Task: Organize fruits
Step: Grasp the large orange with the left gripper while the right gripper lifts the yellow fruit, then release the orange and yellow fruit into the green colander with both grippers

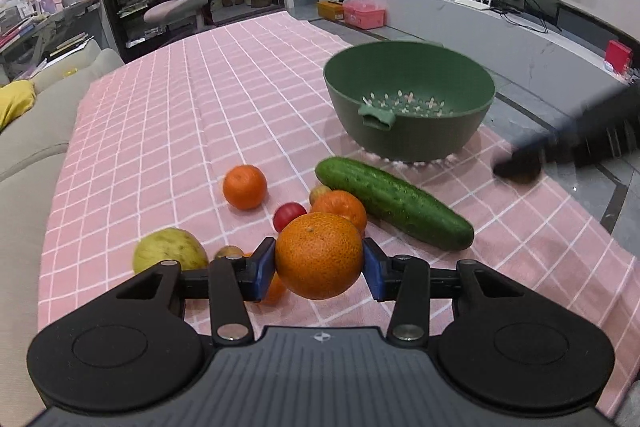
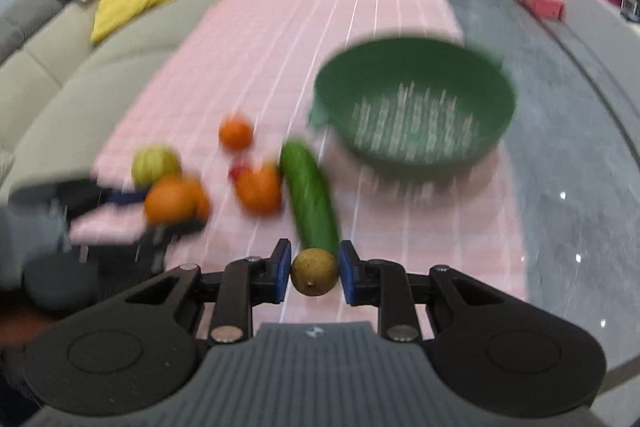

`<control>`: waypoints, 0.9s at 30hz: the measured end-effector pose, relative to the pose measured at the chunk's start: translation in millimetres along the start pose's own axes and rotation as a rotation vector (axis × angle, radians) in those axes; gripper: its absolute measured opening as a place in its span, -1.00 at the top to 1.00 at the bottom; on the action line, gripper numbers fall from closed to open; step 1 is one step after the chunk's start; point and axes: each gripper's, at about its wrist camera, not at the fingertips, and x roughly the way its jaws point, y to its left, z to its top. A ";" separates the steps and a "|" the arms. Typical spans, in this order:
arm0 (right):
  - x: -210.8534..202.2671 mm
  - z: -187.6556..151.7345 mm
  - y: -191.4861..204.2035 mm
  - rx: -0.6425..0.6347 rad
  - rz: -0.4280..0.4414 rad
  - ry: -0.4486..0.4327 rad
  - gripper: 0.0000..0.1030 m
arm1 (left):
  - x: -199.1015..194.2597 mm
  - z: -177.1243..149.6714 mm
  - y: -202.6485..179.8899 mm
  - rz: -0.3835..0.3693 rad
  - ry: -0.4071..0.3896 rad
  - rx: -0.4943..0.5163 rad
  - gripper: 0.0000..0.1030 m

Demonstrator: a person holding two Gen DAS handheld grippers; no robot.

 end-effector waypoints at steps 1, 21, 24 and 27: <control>-3.7 10.8 -5.4 0.000 0.001 -0.017 0.58 | -1.0 3.6 0.9 0.002 -0.001 -0.009 0.01; 46.5 112.1 -92.7 -0.119 0.052 -0.039 0.58 | 93.1 132.0 -66.0 -0.168 0.008 0.308 0.01; 61.9 113.2 -99.3 -0.123 0.034 -0.001 0.58 | 115.4 131.8 -75.2 -0.178 0.048 0.388 0.01; 73.6 111.3 -102.0 -0.134 0.031 0.030 0.58 | 131.3 130.2 -78.8 -0.182 0.078 0.420 0.01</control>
